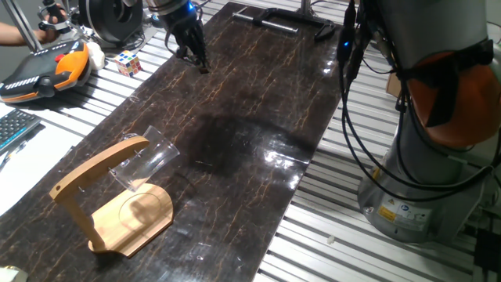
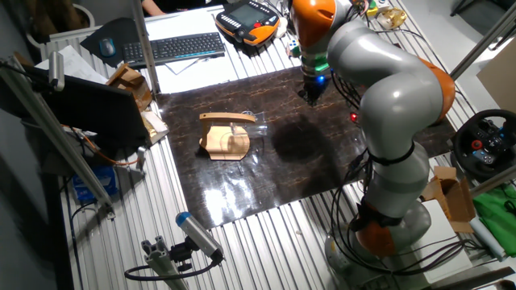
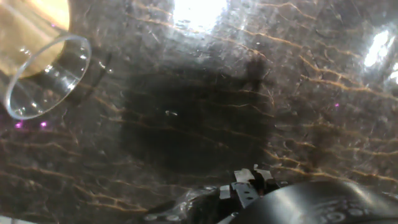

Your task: Take the cup off the cup rack

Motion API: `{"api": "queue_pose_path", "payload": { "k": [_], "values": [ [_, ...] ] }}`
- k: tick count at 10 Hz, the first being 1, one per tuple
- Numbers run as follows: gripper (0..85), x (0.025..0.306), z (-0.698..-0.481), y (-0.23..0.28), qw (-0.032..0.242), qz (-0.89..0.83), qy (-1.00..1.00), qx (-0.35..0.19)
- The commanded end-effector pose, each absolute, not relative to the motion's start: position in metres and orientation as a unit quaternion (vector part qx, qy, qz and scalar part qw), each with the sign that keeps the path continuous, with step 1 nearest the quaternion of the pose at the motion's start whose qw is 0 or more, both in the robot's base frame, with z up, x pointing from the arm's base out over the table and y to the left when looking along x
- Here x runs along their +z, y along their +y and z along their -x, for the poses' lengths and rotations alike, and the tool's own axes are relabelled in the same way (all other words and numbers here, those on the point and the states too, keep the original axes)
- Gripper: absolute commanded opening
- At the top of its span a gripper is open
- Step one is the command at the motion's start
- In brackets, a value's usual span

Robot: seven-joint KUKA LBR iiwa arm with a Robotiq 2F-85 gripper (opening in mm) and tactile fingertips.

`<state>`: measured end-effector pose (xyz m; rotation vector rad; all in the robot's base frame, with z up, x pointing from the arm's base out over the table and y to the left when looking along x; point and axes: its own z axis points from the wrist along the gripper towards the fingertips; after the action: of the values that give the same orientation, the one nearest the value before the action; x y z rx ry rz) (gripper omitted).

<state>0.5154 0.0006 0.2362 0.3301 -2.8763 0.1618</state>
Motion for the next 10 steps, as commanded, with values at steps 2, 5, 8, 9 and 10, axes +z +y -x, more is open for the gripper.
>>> {"api": "queue_pose_path", "payload": {
  "k": [2,5,8,9,10],
  "values": [
    [2.0,0.2362,-0.5153,0.0008,0.116,-0.066,-0.991,-0.014],
    [2.0,0.2362,-0.5153,0.0008,0.158,-0.014,-0.983,-0.09],
    [2.0,0.2362,-0.5153,0.0008,0.178,0.017,-0.975,-0.136],
    [2.0,0.2362,-0.5153,0.0008,0.179,0.03,-0.971,-0.159],
    [2.0,0.2362,-0.5153,0.0008,0.179,0.05,-0.965,-0.186]
  ]
}}
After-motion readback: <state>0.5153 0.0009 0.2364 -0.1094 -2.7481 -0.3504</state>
